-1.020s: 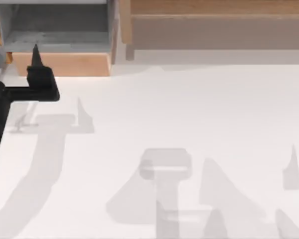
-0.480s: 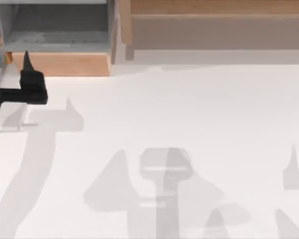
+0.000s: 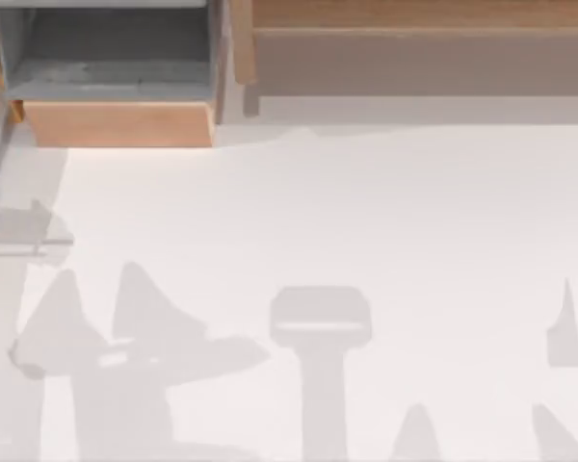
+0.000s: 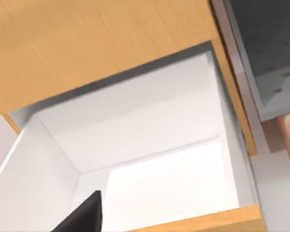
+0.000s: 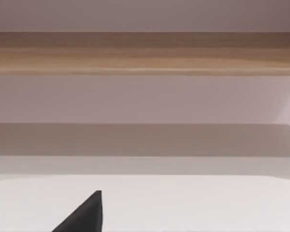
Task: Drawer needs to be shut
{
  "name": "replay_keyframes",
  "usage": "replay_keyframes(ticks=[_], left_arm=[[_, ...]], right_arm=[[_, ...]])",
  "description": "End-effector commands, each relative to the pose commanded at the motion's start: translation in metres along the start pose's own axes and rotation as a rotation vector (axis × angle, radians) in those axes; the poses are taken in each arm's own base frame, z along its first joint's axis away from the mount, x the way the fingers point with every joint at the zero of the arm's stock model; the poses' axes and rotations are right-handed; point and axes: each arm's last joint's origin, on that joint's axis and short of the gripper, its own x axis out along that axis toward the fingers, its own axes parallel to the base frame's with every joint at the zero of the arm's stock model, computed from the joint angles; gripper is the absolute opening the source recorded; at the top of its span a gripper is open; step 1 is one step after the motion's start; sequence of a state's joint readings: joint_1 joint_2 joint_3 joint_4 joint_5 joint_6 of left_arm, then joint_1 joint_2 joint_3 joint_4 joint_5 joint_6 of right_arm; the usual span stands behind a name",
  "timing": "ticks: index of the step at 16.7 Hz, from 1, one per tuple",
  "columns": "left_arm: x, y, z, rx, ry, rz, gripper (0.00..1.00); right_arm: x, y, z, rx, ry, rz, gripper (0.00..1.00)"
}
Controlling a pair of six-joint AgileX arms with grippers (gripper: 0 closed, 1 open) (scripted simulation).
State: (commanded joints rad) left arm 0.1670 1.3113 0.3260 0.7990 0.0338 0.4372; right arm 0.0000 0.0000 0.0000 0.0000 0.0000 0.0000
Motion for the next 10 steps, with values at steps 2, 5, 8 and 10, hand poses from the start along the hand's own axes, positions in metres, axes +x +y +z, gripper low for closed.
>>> replay_keyframes(ticks=[2,5,8,10], left_arm=[[0.005,0.012,-0.016,0.057,0.022,-0.008,1.00],[0.011,0.032,-0.037,0.162,0.033,-0.010,1.00],[0.015,0.051,-0.058,0.288,0.038,-0.001,1.00],[0.016,0.061,-0.073,0.367,0.050,0.001,1.00]], right_arm=[[0.000,0.000,0.000,0.000,0.000,0.000,1.00],[0.000,0.000,0.000,0.000,0.000,0.000,1.00],[0.000,0.000,0.000,0.000,0.000,0.000,1.00],[0.000,0.000,0.000,0.000,0.000,0.000,1.00]])
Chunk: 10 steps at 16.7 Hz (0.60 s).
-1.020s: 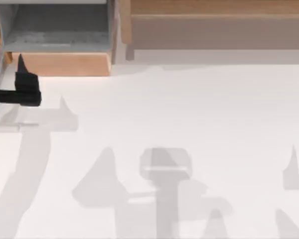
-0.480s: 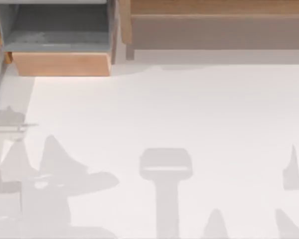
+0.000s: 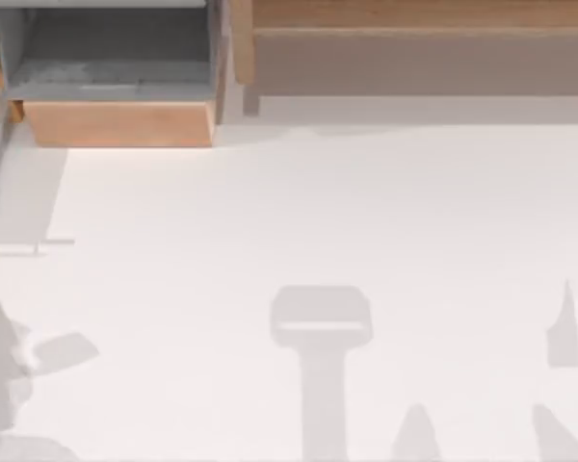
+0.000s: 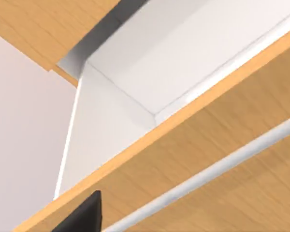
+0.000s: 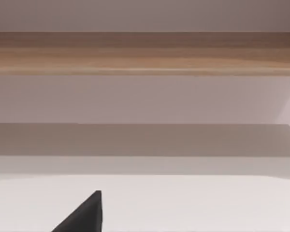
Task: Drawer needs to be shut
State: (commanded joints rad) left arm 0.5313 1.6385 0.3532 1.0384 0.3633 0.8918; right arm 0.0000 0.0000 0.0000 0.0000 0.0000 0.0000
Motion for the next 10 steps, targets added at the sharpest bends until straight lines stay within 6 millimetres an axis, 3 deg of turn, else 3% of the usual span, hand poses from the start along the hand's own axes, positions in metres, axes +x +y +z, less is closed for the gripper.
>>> replay_keyframes(ticks=[4,10], left_arm=[[0.000,0.004,-0.031,0.147,0.002,-0.004,1.00],[0.001,0.008,-0.060,0.401,-0.075,0.016,1.00]], right_arm=[[0.000,0.000,0.000,0.000,0.000,0.000,1.00],[0.000,0.000,0.000,0.000,0.000,0.000,1.00]])
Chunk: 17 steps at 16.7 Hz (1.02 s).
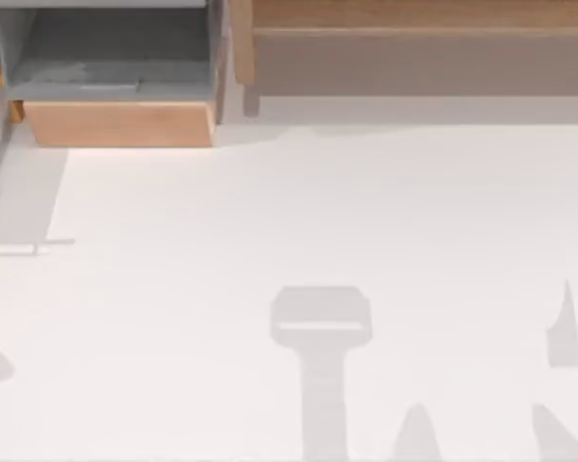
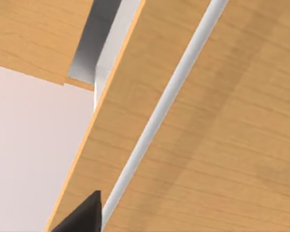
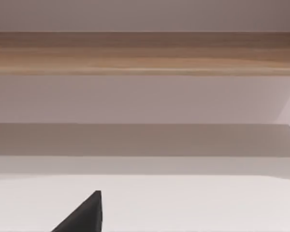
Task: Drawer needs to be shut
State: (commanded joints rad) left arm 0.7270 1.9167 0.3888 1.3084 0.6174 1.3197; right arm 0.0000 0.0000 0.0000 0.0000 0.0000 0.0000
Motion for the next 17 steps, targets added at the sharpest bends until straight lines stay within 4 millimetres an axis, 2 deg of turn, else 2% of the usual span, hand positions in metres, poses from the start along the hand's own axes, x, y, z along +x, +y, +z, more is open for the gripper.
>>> replay_keyframes(ticks=[3,7,14,17], left_arm=[[0.003,0.004,-0.005,0.191,-0.065,0.063,1.00],[0.010,0.012,0.001,0.380,-0.156,0.137,1.00],[0.010,0.012,0.003,0.398,-0.166,0.143,1.00],[0.025,0.014,0.005,0.400,-0.169,0.143,1.00]], right_arm=[[0.000,0.000,0.000,0.000,0.000,0.000,1.00],[0.000,0.000,0.000,0.000,0.000,0.000,1.00],[0.000,0.000,0.000,0.000,0.000,0.000,1.00],[0.000,0.000,0.000,0.000,0.000,0.000,1.00]])
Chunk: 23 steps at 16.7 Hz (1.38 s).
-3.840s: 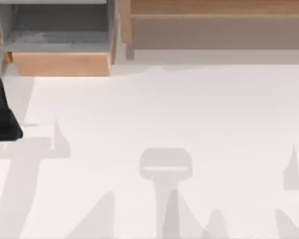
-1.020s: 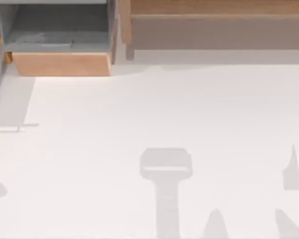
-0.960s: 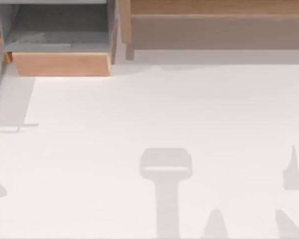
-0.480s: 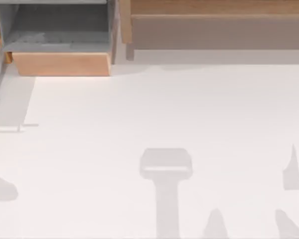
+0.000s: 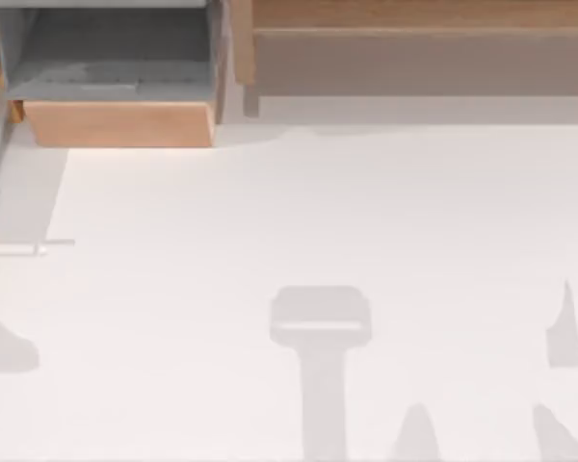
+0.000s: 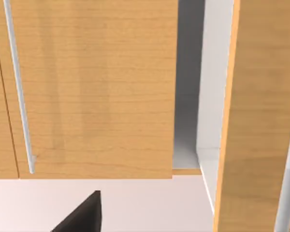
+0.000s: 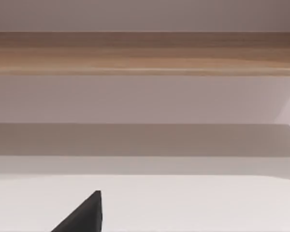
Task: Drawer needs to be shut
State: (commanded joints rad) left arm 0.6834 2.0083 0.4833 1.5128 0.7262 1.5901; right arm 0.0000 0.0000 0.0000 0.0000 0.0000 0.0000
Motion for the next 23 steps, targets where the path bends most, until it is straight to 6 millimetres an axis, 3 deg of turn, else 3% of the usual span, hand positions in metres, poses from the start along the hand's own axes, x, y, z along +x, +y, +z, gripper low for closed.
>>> replay_keyframes(ticks=[6,19,23], left_arm=[[0.0103,-0.0002,0.0002,0.000,0.000,0.000,1.00],[0.0103,-0.0002,0.0002,0.000,0.000,0.000,0.02],[0.0103,-0.0002,0.0002,0.000,0.000,0.000,0.00]], right_arm=[[0.0000,0.0000,0.0000,0.000,0.000,0.000,1.00],[0.0000,0.0000,0.0000,0.000,0.000,0.000,1.00],[0.0000,0.0000,0.0000,0.000,0.000,0.000,1.00]])
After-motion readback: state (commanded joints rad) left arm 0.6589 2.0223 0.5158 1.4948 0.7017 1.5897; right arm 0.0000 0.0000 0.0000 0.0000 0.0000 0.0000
